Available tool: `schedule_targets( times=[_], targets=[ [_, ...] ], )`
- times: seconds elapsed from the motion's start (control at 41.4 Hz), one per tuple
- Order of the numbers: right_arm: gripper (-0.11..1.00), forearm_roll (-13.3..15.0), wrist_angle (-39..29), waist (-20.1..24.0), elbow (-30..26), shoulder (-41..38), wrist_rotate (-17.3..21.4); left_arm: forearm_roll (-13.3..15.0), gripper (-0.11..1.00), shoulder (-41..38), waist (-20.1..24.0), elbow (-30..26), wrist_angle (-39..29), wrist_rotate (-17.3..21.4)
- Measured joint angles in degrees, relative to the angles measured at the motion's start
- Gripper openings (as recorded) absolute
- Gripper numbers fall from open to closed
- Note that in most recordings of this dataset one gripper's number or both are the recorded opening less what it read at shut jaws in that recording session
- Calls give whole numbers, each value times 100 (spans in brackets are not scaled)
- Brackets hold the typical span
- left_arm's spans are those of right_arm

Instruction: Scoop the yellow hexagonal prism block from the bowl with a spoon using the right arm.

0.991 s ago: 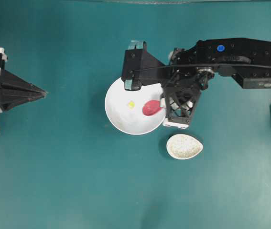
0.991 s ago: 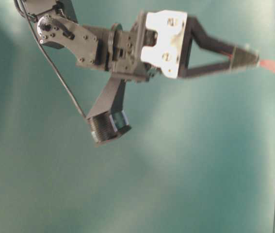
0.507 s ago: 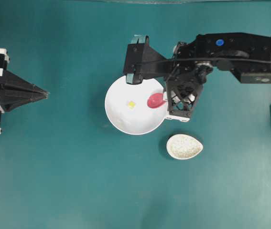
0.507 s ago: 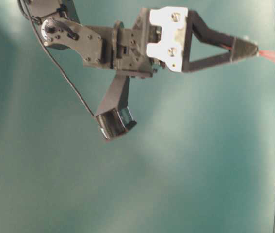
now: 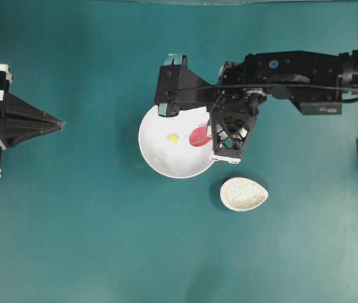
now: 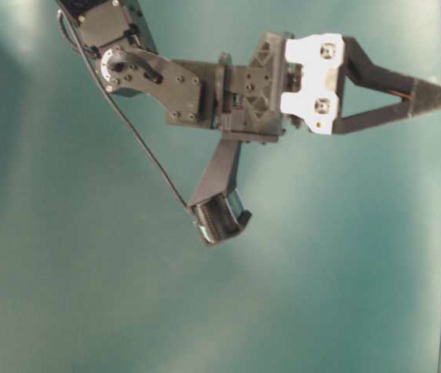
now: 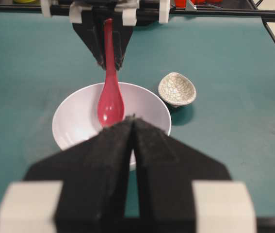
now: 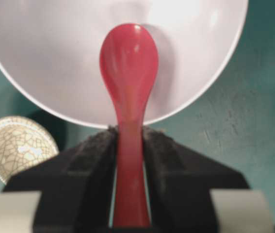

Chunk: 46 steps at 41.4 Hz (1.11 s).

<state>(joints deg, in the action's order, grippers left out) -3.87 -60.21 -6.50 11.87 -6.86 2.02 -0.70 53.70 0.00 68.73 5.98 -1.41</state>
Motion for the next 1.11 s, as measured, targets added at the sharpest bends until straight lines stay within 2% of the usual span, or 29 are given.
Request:
schedule_targets(
  times=[0.507, 0.894, 1.112],
  targets=[
    [22, -18, 352, 35, 0, -229, 0, -9, 1, 18, 0, -9, 0, 0],
    [22, -132, 844, 62, -35, -396, -343, 0, 1, 18, 0, 0, 0, -9],
    [22, -141, 1063, 62, -158, -519, -360, 0, 1, 26, 0, 0, -9, -9]
  ],
)
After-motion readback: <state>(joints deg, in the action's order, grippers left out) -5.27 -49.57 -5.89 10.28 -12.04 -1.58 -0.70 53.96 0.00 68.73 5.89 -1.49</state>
